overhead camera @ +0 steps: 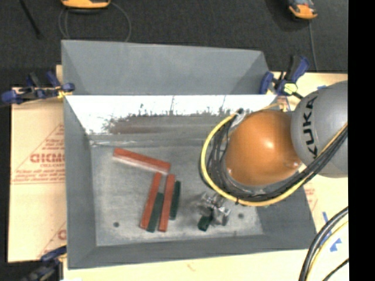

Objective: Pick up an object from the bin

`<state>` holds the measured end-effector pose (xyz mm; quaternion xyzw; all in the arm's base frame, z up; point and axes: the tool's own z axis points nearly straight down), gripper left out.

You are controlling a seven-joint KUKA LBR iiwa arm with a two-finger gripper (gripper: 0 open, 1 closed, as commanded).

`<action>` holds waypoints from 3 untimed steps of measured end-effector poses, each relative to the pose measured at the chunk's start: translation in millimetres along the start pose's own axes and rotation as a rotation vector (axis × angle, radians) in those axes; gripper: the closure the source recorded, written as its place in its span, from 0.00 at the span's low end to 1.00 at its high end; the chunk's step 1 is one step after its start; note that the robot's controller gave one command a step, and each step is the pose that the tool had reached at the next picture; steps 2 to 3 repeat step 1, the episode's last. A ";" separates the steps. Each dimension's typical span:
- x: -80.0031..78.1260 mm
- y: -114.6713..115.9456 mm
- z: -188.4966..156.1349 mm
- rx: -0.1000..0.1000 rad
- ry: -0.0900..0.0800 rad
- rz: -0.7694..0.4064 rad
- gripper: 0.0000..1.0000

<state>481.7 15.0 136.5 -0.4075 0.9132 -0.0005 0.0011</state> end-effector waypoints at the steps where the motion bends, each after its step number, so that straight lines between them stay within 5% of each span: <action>1: 0.7 0.9 -14.7 -0.005 0.004 0.001 1.00; 3: 0.7 0.9 -14.7 -0.005 0.004 0.001 1.00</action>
Offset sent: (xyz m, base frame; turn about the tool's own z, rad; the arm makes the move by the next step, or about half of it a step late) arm 0.0000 -0.0001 0.0210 0.0000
